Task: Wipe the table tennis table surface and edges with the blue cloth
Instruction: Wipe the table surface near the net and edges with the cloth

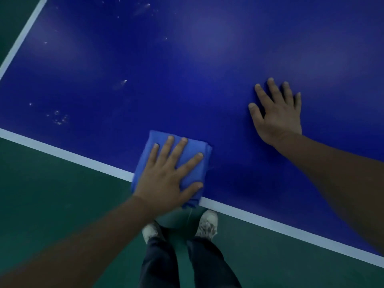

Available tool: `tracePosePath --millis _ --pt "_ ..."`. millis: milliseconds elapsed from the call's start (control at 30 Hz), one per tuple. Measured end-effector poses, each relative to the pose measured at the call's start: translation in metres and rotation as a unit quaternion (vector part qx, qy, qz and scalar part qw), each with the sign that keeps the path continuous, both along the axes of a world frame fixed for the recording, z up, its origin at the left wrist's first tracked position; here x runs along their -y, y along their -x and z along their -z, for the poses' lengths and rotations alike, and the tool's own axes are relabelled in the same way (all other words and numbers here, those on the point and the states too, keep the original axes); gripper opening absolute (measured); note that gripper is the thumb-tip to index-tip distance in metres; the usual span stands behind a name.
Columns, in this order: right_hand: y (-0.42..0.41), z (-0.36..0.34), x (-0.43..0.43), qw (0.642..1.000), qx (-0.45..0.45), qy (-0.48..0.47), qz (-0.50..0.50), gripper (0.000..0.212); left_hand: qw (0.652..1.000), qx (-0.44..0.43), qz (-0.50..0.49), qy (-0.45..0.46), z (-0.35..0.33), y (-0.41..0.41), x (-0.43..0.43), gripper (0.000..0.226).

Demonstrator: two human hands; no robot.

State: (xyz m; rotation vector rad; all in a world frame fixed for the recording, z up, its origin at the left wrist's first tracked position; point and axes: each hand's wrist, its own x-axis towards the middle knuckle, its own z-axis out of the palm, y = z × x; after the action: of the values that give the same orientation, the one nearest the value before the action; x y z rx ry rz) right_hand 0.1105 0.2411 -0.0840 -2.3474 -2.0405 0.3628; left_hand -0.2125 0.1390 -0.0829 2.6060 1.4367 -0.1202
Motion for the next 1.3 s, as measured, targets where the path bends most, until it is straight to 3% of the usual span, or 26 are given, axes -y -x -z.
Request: tracePosePath --millis 67,167,233,367,467,533,633,733,867,967,1100,1167,1233,1300 --pt "-0.001 0.001 0.0 1.0 -0.002 -0.002 -0.001 0.067 0.995 -0.018 -0.093 -0.002 -0.001 0.028 -0.044 0.072" --pt "-0.001 0.003 0.0 1.0 -0.001 -0.009 -0.001 0.066 0.962 -0.02 -0.273 0.019 -0.004 0.041 -0.076 0.074" --pt "0.0 0.004 -0.001 1.0 -0.001 -0.009 -0.002 0.066 0.964 -0.022 -0.264 0.001 -0.002 0.011 -0.047 0.074" --pt "-0.001 0.004 0.0 1.0 0.002 -0.008 -0.001 0.067 0.996 0.008 -0.094 0.006 0.0 -0.057 0.034 0.069" --pt "-0.002 0.004 0.0 1.0 0.0 -0.013 -0.001 0.067 0.999 0.02 -0.045 0.008 0.001 -0.044 0.02 0.068" --pt "-0.001 0.004 -0.001 1.0 0.001 -0.011 -0.003 0.067 0.995 0.015 -0.099 0.0 0.0 -0.003 -0.009 0.069" --pt "-0.002 0.005 0.0 1.0 0.004 -0.011 -0.003 0.066 0.959 -0.018 -0.283 0.015 -0.003 0.066 -0.057 0.078" --pt "-0.001 0.004 -0.001 1.0 0.003 -0.01 -0.004 0.066 0.938 -0.026 -0.344 0.016 -0.003 0.055 -0.061 0.078" --pt "-0.002 0.004 0.0 1.0 0.004 -0.01 -0.002 0.066 0.991 0.001 -0.132 0.0 0.002 -0.025 -0.009 0.069" --pt "-0.003 0.004 -0.001 1.0 0.007 -0.012 -0.002 0.066 1.0 0.017 -0.026 -0.005 0.001 -0.006 -0.031 0.068" --pt "0.0 0.003 0.0 1.0 0.012 -0.007 -0.001 0.065 0.982 0.009 -0.189 -0.01 0.002 0.056 -0.114 0.072" --pt "0.001 0.0 0.001 1.0 0.012 -0.005 0.0 0.065 0.979 0.006 -0.205 -0.007 0.003 0.045 -0.12 0.072" --pt "0.002 -0.003 0.002 1.0 0.003 0.0 0.001 0.066 0.996 0.028 -0.088 -0.012 0.004 0.017 -0.09 0.071" --pt "0.003 -0.006 0.002 1.0 -0.003 0.004 0.006 0.066 0.994 0.06 0.094 -0.007 0.005 0.011 -0.056 0.068"
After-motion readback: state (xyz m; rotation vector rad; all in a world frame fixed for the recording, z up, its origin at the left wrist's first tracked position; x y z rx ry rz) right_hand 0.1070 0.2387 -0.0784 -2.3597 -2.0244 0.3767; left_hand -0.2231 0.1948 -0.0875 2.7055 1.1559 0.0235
